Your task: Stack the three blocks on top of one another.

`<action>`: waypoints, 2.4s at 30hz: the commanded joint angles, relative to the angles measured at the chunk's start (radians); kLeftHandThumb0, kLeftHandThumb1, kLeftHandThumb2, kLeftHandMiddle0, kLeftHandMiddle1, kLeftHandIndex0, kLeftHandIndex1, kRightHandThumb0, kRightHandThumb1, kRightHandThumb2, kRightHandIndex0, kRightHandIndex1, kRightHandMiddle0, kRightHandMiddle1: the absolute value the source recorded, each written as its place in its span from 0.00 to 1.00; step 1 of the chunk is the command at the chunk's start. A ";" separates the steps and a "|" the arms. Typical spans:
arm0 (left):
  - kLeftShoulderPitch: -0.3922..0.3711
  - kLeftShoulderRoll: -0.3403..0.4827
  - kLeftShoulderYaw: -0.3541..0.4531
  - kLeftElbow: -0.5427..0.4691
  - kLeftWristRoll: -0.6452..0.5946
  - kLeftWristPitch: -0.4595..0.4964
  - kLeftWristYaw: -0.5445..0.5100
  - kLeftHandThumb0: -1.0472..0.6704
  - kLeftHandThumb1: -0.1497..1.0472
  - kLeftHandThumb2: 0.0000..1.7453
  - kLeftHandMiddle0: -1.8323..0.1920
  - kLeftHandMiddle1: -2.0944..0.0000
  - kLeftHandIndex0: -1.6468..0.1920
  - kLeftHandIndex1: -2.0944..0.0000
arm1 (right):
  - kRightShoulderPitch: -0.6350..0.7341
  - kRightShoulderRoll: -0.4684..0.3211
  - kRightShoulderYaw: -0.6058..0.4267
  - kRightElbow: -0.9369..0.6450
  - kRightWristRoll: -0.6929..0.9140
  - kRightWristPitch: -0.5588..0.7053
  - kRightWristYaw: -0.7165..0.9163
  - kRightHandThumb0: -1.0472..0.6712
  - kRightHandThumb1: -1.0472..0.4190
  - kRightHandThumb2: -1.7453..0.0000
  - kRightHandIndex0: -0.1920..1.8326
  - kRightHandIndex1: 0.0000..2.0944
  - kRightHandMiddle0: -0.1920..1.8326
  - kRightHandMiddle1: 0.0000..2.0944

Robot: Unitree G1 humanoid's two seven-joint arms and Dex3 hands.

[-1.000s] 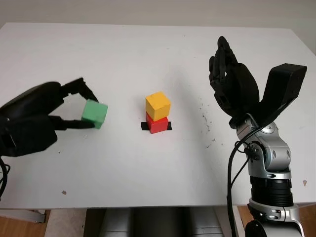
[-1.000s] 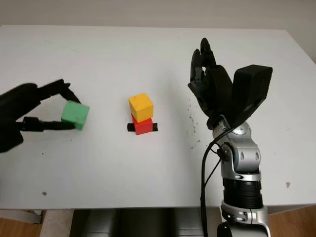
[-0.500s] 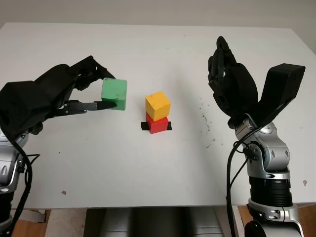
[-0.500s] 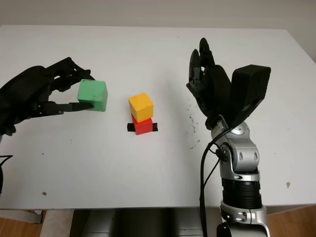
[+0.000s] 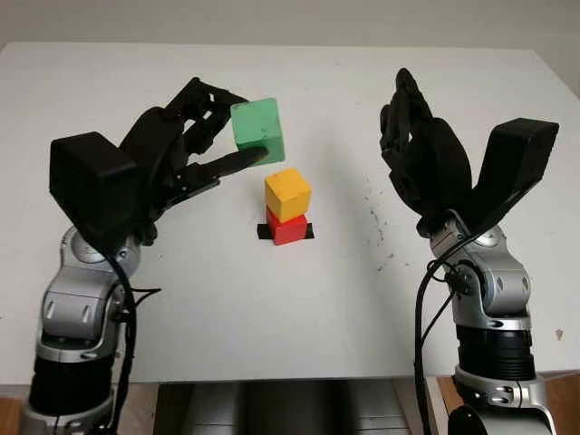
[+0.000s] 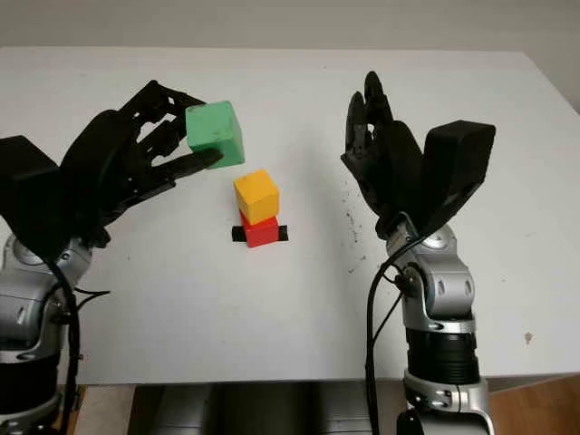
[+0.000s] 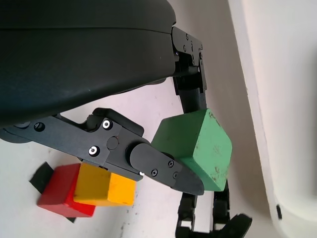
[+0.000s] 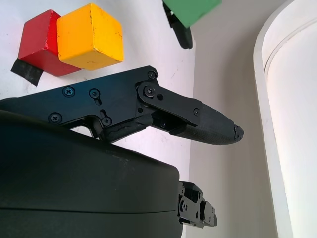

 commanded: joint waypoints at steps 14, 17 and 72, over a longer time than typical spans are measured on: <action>-0.060 -0.066 -0.095 -0.024 0.059 0.105 0.061 0.38 1.00 0.05 0.83 0.97 0.75 0.20 | 0.009 0.020 -0.006 -0.001 0.007 -0.028 0.001 0.24 0.00 0.58 0.00 0.00 0.00 0.00; -0.063 -0.049 -0.110 -0.020 0.084 0.118 0.048 0.37 1.00 0.05 0.82 0.97 0.75 0.19 | 0.009 0.022 -0.005 -0.003 0.008 -0.024 -0.001 0.24 0.00 0.58 0.00 0.00 0.00 0.00; 0.040 -0.097 -0.164 -0.004 0.237 0.136 0.066 0.39 0.99 0.03 0.82 0.97 0.74 0.20 | 0.004 0.023 -0.009 0.000 -0.001 -0.029 -0.005 0.23 0.00 0.59 0.00 0.00 0.00 0.00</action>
